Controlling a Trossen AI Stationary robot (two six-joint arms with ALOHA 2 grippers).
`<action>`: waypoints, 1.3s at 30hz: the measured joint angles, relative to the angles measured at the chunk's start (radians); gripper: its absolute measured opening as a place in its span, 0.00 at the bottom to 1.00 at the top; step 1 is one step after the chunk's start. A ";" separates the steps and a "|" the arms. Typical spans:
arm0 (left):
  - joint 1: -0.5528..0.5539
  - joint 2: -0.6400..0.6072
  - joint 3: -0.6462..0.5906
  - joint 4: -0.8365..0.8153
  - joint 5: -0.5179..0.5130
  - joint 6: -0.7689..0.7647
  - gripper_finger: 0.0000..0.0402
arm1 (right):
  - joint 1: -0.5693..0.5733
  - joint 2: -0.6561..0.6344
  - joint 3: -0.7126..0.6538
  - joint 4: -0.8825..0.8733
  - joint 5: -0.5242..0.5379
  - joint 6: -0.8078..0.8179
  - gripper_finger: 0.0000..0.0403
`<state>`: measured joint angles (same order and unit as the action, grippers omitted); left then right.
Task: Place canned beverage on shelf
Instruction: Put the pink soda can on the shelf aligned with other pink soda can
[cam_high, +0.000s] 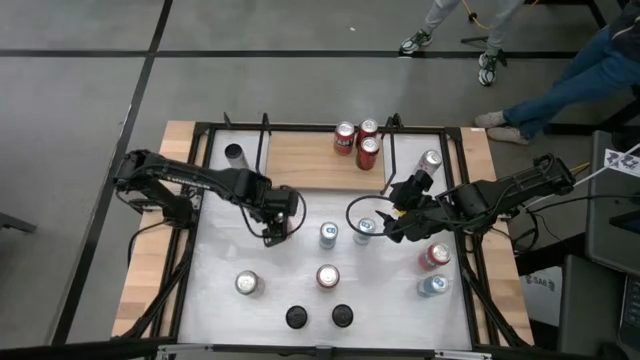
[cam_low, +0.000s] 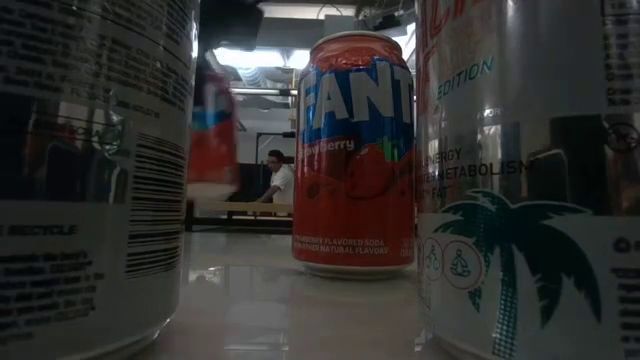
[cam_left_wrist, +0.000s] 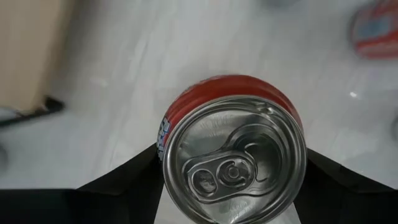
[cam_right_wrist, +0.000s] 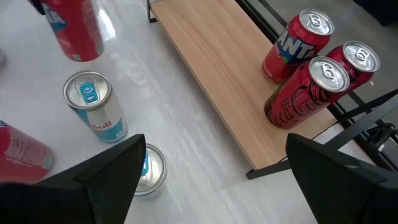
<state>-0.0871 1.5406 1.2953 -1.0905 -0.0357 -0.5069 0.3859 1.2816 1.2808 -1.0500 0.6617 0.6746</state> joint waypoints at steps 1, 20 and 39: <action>0.013 0.000 0.017 0.000 0.000 0.016 0.66 | 0.000 0.000 0.000 0.000 0.000 0.000 0.93; 0.245 0.053 0.247 -0.003 -0.005 0.301 0.66 | 0.000 0.000 0.000 0.010 0.000 0.000 0.93; 0.388 0.323 0.504 -0.009 -0.001 0.545 0.66 | 0.000 0.000 0.000 0.009 0.000 0.000 0.93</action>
<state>0.3008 1.8634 1.7988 -1.0992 -0.0365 0.0385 0.3856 1.2819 1.2808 -1.0409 0.6617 0.6745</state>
